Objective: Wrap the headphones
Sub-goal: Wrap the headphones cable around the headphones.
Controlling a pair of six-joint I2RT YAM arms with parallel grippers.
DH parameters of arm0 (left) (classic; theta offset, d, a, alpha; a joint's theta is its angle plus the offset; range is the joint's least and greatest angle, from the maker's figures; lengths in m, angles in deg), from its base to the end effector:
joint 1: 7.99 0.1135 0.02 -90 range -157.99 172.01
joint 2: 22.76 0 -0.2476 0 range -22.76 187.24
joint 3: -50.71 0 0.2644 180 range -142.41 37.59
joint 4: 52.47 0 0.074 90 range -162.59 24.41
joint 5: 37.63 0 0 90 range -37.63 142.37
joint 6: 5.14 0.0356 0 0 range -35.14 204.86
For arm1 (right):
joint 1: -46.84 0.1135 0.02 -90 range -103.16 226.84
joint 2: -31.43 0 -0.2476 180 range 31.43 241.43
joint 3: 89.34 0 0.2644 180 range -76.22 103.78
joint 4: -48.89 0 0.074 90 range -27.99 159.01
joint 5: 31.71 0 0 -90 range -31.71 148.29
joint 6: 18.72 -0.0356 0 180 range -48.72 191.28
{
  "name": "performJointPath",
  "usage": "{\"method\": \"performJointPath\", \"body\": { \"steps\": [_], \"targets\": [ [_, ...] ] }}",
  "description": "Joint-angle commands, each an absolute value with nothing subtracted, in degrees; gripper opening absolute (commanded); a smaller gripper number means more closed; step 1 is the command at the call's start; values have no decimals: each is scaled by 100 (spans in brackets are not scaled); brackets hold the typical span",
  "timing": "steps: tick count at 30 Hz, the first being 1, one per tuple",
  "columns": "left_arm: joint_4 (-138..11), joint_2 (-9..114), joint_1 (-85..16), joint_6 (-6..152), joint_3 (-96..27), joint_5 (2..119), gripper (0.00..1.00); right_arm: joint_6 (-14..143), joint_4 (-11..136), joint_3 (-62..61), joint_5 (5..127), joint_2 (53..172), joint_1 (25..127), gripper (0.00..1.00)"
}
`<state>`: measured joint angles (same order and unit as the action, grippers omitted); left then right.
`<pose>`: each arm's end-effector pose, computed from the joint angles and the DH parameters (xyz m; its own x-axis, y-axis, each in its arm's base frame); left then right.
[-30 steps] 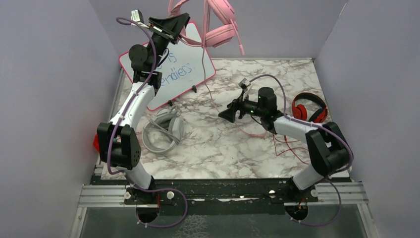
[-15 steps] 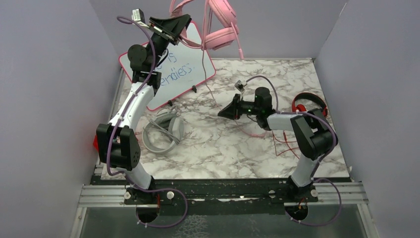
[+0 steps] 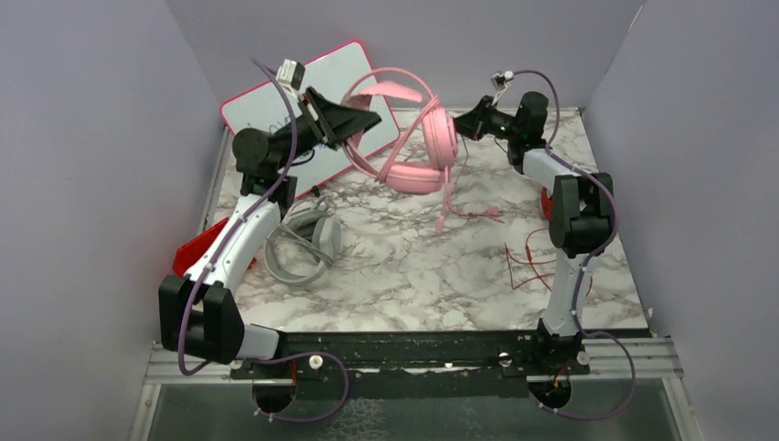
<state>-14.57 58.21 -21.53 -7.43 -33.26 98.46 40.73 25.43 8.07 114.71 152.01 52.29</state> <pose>0.3049 -0.0998 0.4365 -0.7167 -0.5402 -0.4411 0.6084 -0.1750 -0.7741 0.4777 0.0754 0.2231 -0.4439 0.2401 -0.8633 -0.7620 0.4058 0.5047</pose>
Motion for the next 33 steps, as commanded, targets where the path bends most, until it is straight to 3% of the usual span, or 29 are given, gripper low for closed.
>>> {"method": "performJointPath", "body": {
  "steps": [1,8,12,18,33],
  "targets": [
    [-1447,5078,-2150,-610,-2114,10535,0,4021,3493,1520,11621,15522,4820,1],
    [-2143,5064,-2214,558,-1017,10767,0,4556,4797,2373,12004,15207,4734,0],
    [-4013,5286,-2214,2388,-1498,10335,0,4863,5485,2304,11858,14660,4724,0],
    [-5090,5840,-2119,3573,-2045,9729,0,5231,6764,2863,11664,14231,4571,0],
    [-4276,6923,-1926,3278,-2737,9125,0,4602,6843,2291,12115,13110,5007,0]
  ]
}}
